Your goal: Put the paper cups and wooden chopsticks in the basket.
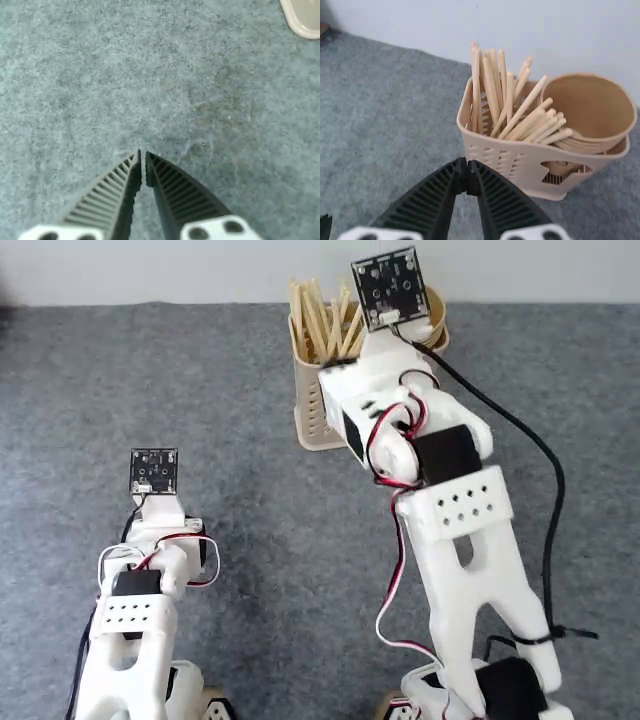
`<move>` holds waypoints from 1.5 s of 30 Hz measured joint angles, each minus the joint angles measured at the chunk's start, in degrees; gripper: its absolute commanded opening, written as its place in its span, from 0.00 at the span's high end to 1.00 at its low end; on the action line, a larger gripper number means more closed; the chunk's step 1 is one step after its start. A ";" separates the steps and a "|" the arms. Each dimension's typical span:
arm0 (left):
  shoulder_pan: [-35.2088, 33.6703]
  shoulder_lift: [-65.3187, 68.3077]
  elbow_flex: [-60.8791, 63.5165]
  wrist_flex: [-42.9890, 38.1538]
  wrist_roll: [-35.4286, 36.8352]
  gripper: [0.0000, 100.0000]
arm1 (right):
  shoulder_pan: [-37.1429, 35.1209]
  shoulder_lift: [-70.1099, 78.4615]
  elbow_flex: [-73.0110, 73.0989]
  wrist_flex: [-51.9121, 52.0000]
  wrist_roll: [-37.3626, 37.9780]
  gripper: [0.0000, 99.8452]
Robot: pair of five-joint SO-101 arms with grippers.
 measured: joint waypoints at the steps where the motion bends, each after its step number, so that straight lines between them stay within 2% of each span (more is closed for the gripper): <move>1: 0.00 0.00 0.00 0.00 0.00 0.99 | 0.00 -0.88 0.00 2.20 0.00 0.99; 8: 0.00 -1.05 0.18 0.00 0.00 0.99 | 0.00 -7.38 0.00 17.23 0.00 0.99; 14: 0.00 -13.36 6.95 0.62 0.00 0.99 | 0.00 -14.33 4.22 25.76 -0.18 0.99; 18: 0.00 -27.87 11.52 5.71 -0.09 0.99 | -0.09 -23.03 13.89 24.88 -1.85 0.99; 26: 0.00 -56.79 16.35 23.38 -0.18 0.99 | -0.26 -45.63 39.65 16.53 -2.64 0.99; 31: 2.29 -57.32 16.44 25.14 -0.26 0.99 | 0.70 -58.99 54.24 13.19 -2.64 0.99; 35: 2.73 -57.58 16.44 25.49 -0.26 0.99 | 6.07 -68.92 58.90 11.52 -2.29 0.99; 40: 2.73 -58.20 16.97 26.81 -0.26 0.99 | 10.99 -74.02 67.78 9.32 0.70 0.99; 45: 2.73 -58.20 17.93 26.99 0.00 0.99 | 12.66 -76.57 80.09 5.19 0.88 0.99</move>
